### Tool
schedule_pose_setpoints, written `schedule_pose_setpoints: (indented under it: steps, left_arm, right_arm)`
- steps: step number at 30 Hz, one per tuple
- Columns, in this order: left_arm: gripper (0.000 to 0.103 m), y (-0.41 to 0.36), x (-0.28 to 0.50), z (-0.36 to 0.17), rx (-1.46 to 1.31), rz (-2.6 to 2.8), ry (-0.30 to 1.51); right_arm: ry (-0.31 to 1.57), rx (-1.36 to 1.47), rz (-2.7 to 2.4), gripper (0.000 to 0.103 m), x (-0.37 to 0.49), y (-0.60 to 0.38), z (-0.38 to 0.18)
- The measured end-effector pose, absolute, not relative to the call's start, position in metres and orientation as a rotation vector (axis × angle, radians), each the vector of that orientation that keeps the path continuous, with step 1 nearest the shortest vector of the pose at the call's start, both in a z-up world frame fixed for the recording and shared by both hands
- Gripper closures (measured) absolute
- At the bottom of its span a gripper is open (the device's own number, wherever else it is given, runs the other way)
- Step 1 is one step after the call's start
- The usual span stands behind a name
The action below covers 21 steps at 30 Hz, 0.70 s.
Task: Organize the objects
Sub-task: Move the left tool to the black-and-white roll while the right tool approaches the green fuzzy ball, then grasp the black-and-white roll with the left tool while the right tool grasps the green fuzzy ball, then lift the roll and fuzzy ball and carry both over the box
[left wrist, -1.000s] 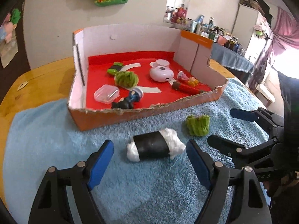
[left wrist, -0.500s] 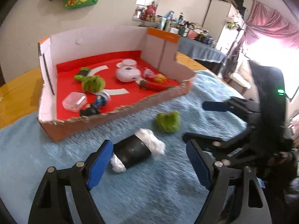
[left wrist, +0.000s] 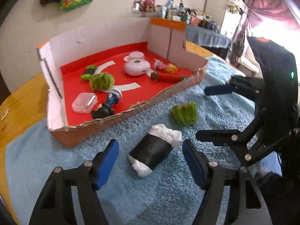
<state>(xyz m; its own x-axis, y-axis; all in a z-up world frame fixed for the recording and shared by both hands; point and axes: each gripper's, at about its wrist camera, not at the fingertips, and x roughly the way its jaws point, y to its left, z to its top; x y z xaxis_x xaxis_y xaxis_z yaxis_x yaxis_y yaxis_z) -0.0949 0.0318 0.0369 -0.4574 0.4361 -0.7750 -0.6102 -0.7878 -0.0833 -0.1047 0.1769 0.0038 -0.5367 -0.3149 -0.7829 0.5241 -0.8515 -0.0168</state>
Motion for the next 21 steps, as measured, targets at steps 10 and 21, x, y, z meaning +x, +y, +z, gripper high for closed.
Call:
schedule_pose_setpoints:
  steps: [10, 21]
  left_arm:
    - [0.049, 0.032, -0.099, 0.033, -1.124, 2.140, 0.268]
    - [0.051, 0.029, -0.092, 0.031, -1.125, 2.191, 0.251]
  right_arm:
    - [0.318, 1.134, -2.259, 0.034, -0.125, 0.170, 0.000]
    - [0.405, 1.087, -2.249, 0.072, -0.113, 0.156, -0.002]
